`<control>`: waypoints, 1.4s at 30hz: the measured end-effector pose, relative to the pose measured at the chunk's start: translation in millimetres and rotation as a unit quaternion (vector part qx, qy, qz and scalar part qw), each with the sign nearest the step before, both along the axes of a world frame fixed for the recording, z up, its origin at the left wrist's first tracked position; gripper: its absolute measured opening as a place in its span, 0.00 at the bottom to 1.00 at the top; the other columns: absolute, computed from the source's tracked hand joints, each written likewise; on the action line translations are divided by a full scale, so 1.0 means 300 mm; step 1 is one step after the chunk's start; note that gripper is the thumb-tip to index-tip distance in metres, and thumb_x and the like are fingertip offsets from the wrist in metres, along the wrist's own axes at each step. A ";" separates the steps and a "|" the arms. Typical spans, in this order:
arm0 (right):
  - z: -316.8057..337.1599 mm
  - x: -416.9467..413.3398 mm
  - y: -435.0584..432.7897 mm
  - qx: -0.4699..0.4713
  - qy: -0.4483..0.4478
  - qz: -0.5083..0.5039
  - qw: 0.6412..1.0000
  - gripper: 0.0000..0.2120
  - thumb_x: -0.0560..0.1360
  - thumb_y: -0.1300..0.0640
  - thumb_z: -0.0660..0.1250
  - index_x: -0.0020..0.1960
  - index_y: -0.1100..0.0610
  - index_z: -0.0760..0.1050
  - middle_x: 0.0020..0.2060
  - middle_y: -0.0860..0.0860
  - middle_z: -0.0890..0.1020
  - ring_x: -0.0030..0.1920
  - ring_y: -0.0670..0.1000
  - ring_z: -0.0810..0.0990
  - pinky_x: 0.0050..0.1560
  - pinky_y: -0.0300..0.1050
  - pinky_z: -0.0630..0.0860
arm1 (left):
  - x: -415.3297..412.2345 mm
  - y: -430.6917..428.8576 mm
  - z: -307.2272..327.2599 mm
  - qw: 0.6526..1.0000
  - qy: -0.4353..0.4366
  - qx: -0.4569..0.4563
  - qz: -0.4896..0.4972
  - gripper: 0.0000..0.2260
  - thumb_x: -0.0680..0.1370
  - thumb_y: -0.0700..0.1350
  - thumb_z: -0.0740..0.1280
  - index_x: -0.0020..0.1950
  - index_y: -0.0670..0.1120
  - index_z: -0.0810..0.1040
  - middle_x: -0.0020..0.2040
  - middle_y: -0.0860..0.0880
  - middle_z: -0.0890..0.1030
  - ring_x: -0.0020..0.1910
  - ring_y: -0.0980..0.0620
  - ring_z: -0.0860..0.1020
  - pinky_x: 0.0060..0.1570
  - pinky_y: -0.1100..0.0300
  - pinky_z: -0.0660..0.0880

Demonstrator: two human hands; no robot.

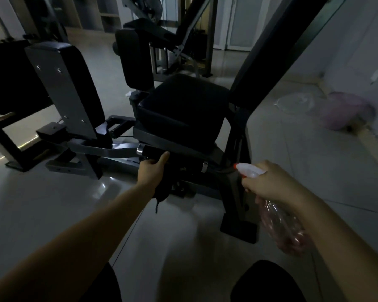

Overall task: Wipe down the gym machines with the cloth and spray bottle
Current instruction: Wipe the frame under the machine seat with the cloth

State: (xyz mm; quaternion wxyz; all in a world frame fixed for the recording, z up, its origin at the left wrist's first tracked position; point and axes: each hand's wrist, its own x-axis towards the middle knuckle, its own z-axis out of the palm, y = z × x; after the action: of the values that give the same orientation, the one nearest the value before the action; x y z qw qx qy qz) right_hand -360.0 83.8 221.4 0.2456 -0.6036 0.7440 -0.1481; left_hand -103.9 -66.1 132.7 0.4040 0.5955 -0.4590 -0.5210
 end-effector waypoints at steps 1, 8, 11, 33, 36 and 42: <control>-0.006 -0.016 0.004 0.003 0.002 -0.009 1.000 0.08 0.73 0.53 0.61 0.50 0.45 0.75 0.39 0.54 0.80 0.28 0.51 0.83 0.45 0.54 0.81 | 0.000 -0.001 -0.006 1.000 -0.002 0.000 -0.001 0.18 0.78 0.58 0.70 0.49 0.42 0.81 0.45 0.45 0.85 0.42 0.49 0.84 0.35 0.61 0.76; -0.017 -0.137 -0.006 0.012 0.028 -0.065 0.997 0.16 0.72 0.53 0.62 0.59 0.44 0.72 0.39 0.55 0.81 0.36 0.55 0.82 0.47 0.54 0.82 | -0.007 0.003 -0.007 1.000 -0.008 -0.005 -0.006 0.19 0.79 0.57 0.69 0.53 0.41 0.81 0.46 0.44 0.84 0.41 0.49 0.85 0.32 0.63 0.76; -0.017 -0.176 -0.038 -0.025 0.006 -0.101 0.995 0.23 0.72 0.52 0.64 0.62 0.32 0.67 0.43 0.53 0.83 0.40 0.57 0.83 0.50 0.54 0.82 | 0.001 0.002 -0.008 0.999 -0.026 -0.017 -0.007 0.20 0.78 0.58 0.70 0.52 0.41 0.81 0.45 0.44 0.85 0.41 0.49 0.84 0.33 0.62 0.76; -0.576 0.106 0.012 -0.238 0.042 -0.087 0.966 0.10 0.82 0.43 0.58 0.47 0.47 0.71 0.36 0.42 0.73 0.35 0.42 0.73 0.34 0.37 0.70 | 0.057 0.003 -0.003 0.995 -0.041 -0.043 -0.077 0.16 0.76 0.56 0.73 0.47 0.43 0.82 0.40 0.46 0.84 0.40 0.48 0.85 0.42 0.55 0.81; -0.648 0.141 0.014 -0.267 0.104 -0.069 0.956 0.14 0.83 0.42 0.57 0.51 0.51 0.73 0.40 0.45 0.74 0.40 0.43 0.73 0.42 0.37 0.71 | 0.086 0.040 -0.047 0.995 -0.017 0.006 -0.100 0.19 0.75 0.58 0.73 0.45 0.41 0.80 0.33 0.47 0.80 0.30 0.50 0.81 0.33 0.57 0.77; -0.709 0.211 0.012 -0.304 0.225 -0.096 0.921 0.16 0.83 0.44 0.58 0.46 0.56 0.73 0.39 0.52 0.75 0.41 0.52 0.73 0.45 0.47 0.70 | 0.122 0.123 -0.134 0.963 0.160 0.186 -0.115 0.17 0.81 0.54 0.65 0.38 0.43 0.77 0.31 0.45 0.70 0.24 0.48 0.69 0.25 0.62 0.68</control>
State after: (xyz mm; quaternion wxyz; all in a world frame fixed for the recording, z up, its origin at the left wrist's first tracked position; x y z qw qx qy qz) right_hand -296.8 87.6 8.6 -0.1393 -0.5923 0.7531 -0.2502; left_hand -67.4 -29.4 92.5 0.2917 0.5119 -0.3492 -0.7287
